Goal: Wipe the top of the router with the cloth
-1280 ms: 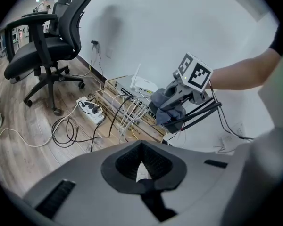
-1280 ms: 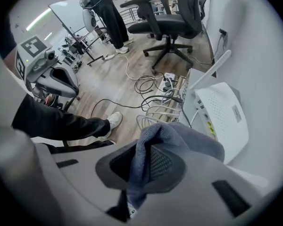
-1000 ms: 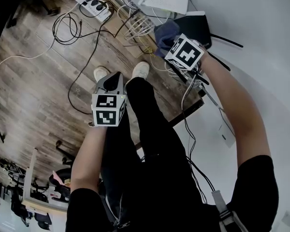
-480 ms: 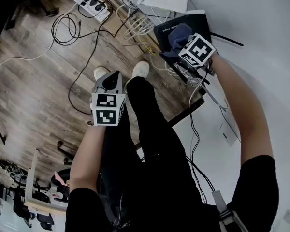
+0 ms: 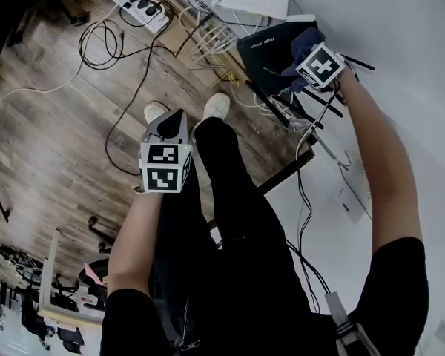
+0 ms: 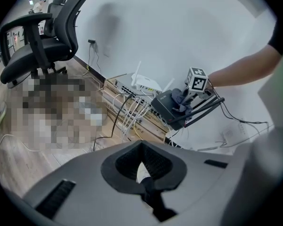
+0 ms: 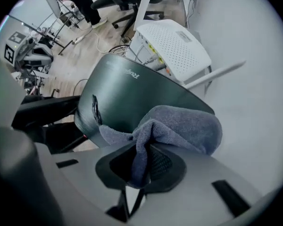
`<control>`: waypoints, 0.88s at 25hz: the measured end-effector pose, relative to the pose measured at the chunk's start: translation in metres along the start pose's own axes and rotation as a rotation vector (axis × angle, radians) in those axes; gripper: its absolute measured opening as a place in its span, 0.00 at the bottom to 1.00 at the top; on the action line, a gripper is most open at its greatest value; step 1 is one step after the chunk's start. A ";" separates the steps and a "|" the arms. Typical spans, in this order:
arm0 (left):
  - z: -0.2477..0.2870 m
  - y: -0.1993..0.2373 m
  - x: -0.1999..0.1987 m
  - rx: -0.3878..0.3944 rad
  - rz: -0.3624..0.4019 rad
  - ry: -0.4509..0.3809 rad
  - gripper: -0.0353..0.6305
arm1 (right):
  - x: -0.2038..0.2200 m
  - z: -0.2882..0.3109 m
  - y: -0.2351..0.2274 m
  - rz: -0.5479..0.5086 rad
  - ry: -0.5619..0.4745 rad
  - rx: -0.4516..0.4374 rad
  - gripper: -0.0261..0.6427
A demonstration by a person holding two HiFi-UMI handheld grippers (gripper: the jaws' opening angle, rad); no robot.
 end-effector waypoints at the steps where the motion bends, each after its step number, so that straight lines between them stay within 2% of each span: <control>1: 0.000 0.001 0.001 -0.001 -0.001 0.002 0.04 | 0.003 0.001 -0.004 -0.023 0.017 0.026 0.07; 6: 0.001 0.003 0.002 0.000 -0.004 0.006 0.04 | 0.019 0.008 -0.022 -0.192 0.143 0.165 0.07; 8: 0.003 0.004 0.003 0.002 -0.017 0.008 0.04 | 0.021 0.009 -0.023 -0.253 0.174 0.189 0.07; 12: 0.002 0.007 0.004 0.005 -0.037 0.007 0.04 | 0.022 0.009 -0.011 -0.298 0.190 0.124 0.07; 17: 0.002 0.006 0.003 0.009 -0.038 0.002 0.04 | 0.019 0.009 0.012 -0.259 0.176 0.035 0.07; 22: 0.002 0.006 0.001 0.010 -0.035 -0.004 0.04 | 0.000 0.004 0.048 -0.343 0.125 -0.051 0.07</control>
Point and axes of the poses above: the fingertips, and each gripper's own axes: z forward along the fingers, y to its left, x out of its underside, the point moved 2 cm from there along -z, backward along the fingers, and after that the axes turned 1 degree about -z, right-handed, at the moved point
